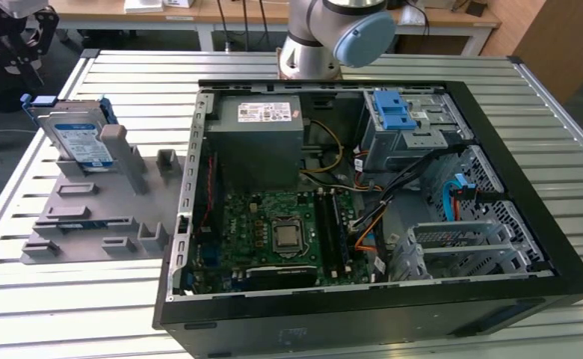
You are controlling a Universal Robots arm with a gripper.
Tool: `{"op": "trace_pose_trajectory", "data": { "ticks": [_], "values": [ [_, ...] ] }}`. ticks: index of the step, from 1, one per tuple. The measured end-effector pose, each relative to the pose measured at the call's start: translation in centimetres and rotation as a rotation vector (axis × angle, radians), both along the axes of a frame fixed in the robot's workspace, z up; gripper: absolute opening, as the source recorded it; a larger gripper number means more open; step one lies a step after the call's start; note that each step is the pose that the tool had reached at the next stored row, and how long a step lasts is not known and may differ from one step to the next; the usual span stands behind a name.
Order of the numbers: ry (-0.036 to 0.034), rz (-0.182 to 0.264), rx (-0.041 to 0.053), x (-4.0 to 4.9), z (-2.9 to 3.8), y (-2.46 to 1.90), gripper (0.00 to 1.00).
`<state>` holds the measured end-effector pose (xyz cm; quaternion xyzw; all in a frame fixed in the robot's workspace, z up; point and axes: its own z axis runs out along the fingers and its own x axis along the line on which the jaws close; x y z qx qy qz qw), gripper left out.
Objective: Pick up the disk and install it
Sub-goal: 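Pick up the disk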
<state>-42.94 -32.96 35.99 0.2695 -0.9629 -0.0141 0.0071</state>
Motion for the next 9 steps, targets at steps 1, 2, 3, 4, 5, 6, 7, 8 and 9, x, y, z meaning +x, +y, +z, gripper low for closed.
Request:
{"op": "trace_pose_trajectory", "data": {
  "ticks": [1, 2, 3, 4, 5, 6, 7, 8, 9],
  "values": [
    [-0.0001, 0.012, 0.0, 0.0, -0.01, 0.0, 0.11],
    [-0.0002, 0.024, 0.0, 0.0, -0.01, 0.0, 0.11],
    [-0.0002, 0.037, 0.0, 0.0, -0.01, 0.0, 0.11],
    [-0.0002, 0.049, 0.0, 0.0, -0.01, 0.0, 0.11],
    [-0.0002, 0.062, 0.0, 0.0, -0.01, 0.0, 0.11],
    [-0.0002, 0.076, 0.0, 0.0, -0.01, 0.0, 0.11],
    [-0.0003, 0.089, 0.0, 0.0, -0.02, 0.0, 0.11],
    [-0.0005, 0.103, 0.0, 0.0, -0.02, 0.0, 0.11],
    [-0.0007, 0.116, 0.0, 0.0, -0.02, 0.0, 0.11]
  ]
}}
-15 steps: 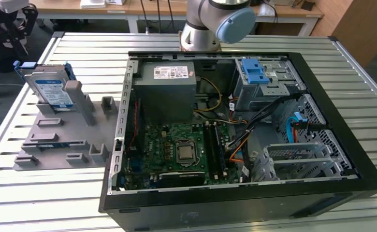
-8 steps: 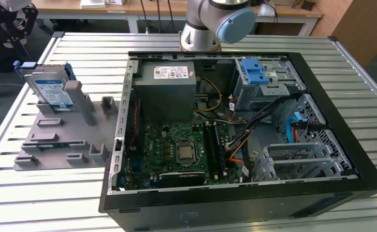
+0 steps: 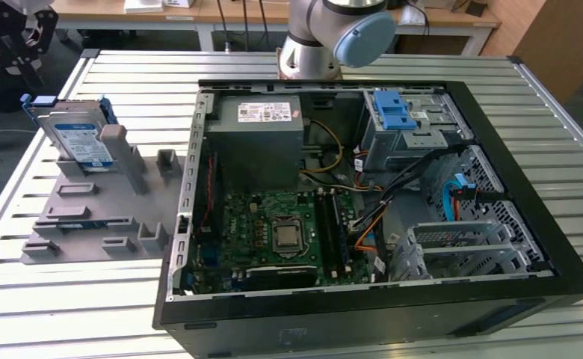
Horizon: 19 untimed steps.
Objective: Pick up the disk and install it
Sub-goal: 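Pick up the disk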
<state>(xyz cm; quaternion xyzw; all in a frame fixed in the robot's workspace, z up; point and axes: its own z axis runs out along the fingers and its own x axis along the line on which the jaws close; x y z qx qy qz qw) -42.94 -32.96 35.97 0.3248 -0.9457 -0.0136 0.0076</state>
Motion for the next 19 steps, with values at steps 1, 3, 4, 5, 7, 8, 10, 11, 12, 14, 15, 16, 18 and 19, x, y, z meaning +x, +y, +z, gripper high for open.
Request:
{"op": "trace_pose_trajectory", "data": {
  "ticks": [1, 3, 4, 5, 7, 8, 10, 11, 12, 14, 15, 16, 18, 19],
  "values": [
    [-0.0002, 0.013, 0.0, 0.0, 0.0, 0.0, 0.11],
    [-0.0005, 0.039, 0.0, 0.0, -0.01, 0.0, 0.11],
    [-0.0007, 0.052, 0.0, 0.0, -0.01, 0.0, 0.11],
    [-0.0008, 0.064, 0.0, 0.0, -0.02, 0.0, 0.11],
    [-0.0008, 0.089, 0.0, 0.0, -0.02, 0.0, 0.11],
    [-0.0009, 0.101, 0.0, 0.0, -0.02, 0.0, 0.11],
    [-0.001, 0.127, 0.0, 0.0, -0.03, 0.0, 0.11],
    [-0.0009, 0.14, 0.0, 0.0, -0.03, 0.0, 0.11],
    [-0.001, 0.154, 0.0, 0.0, -0.04, 0.0, 0.11],
    [-0.0009, 0.181, 0.0, 0.0, -0.04, 0.0, 0.11],
    [-0.001, 0.196, 0.0, 0.0, -0.04, 0.0, 0.11],
    [-0.0011, 0.21, 0.0, 0.0, -0.05, 0.0, 0.11],
    [-0.0013, 0.237, 0.0001, 0.0, -0.06, 0.0, 0.11],
    [-0.0014, 0.252, 0.0, 0.0, -0.06, 0.0, 0.11]
  ]
}}
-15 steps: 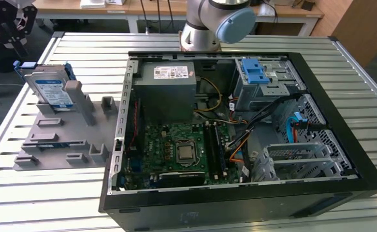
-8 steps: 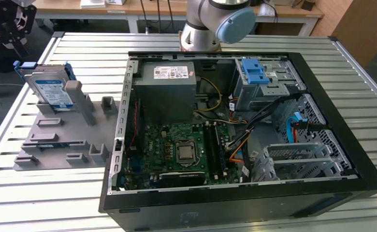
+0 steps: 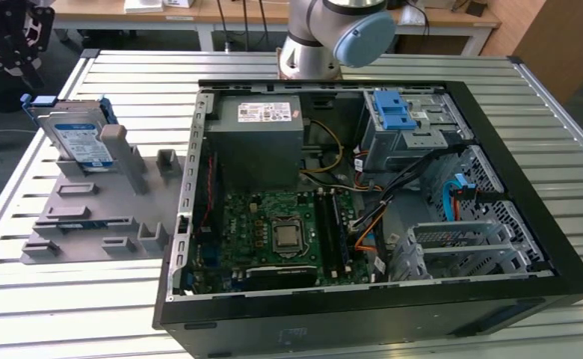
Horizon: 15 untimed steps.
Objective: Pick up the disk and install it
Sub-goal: 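Pick up the disk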
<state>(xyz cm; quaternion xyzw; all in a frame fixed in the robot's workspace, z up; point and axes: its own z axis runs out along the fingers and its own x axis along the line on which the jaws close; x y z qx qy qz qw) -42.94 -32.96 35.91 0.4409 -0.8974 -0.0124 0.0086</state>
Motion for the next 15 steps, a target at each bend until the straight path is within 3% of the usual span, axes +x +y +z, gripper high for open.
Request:
{"op": "trace_pose_trajectory", "data": {
  "ticks": [9, 15],
  "values": [
    [-0.0027, 0.118, -0.0001, 0.0, -0.03, 0.0, 0.11],
    [-0.0115, 0.175, -0.0002, 0.0, -0.07, 0.0, 0.11]
  ]
}}
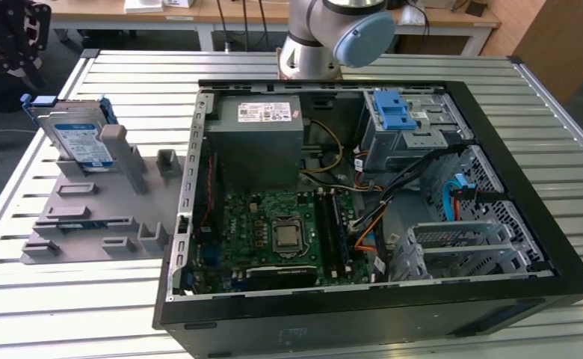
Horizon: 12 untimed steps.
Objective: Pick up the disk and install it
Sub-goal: 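Pick up the disk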
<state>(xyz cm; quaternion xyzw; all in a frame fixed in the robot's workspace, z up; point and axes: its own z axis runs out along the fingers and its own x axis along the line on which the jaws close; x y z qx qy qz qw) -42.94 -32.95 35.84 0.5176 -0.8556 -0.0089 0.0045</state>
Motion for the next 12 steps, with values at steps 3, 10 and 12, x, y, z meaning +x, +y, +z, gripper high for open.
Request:
{"op": "trace_pose_trajectory", "data": {
  "ticks": [3, 10, 12],
  "values": [
    [-0.0007, 0.046, 0.0004, 0.0, -0.01, 0.0, 0.11],
    [-0.0016, 0.157, 0.0009, 0.0, -0.05, 0.0, 0.11],
    [-0.0017, 0.185, 0.001, 0.0, -0.05, 0.0, 0.11]
  ]
}}
